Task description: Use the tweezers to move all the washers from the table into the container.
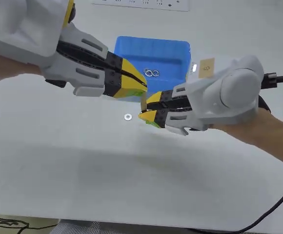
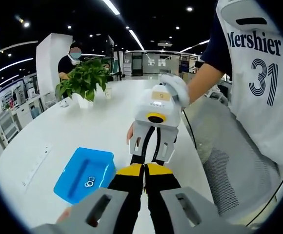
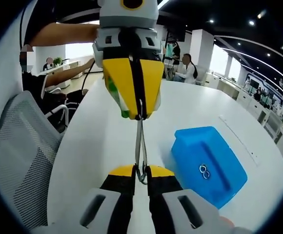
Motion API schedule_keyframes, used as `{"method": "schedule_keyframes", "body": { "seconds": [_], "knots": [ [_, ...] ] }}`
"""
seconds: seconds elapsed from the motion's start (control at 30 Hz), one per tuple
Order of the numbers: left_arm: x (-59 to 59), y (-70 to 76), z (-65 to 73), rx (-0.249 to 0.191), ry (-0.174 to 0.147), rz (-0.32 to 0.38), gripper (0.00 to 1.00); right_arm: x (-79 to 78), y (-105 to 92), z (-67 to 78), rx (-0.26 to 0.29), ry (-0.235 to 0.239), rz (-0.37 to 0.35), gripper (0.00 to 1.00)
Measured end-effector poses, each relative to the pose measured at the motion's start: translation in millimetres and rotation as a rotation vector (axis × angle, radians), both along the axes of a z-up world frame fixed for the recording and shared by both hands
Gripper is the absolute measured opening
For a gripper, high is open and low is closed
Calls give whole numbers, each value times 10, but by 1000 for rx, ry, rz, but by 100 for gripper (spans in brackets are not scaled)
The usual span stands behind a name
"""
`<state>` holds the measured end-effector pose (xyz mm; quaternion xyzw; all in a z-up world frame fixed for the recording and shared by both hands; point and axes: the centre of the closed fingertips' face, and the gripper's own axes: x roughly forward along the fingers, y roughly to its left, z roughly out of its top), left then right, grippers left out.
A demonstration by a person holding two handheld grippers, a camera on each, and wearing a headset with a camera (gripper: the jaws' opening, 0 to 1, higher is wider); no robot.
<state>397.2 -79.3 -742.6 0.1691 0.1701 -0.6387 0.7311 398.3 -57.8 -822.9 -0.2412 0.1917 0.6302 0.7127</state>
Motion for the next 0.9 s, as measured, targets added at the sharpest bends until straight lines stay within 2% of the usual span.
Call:
{"method": "schedule_keyframes", "body": {
  "seconds": [0.07, 0.23, 0.47, 0.63, 0.77, 0.9],
  "knots": [
    [17, 3, 75, 2, -22, 0, 5, 25, -6, 69, 8, -10, -9, 10],
    [70, -4, 215, -8, -51, -7, 5, 115, -32, 228, 24, -45, -15, 10],
    [217, -21, 394, -12, -99, -10, 5, 329, -46, 406, 39, -87, -27, 10],
    [367, -30, 514, -6, -136, -17, 5, 516, -36, 512, 43, -125, -31, 10],
    [491, -20, 543, -10, -151, -13, 5, 661, -24, 538, 47, -141, -45, 10],
    [592, -7, 524, -14, -146, -1, 5, 777, 3, 513, 49, -143, -57, 10]
  ]
}}
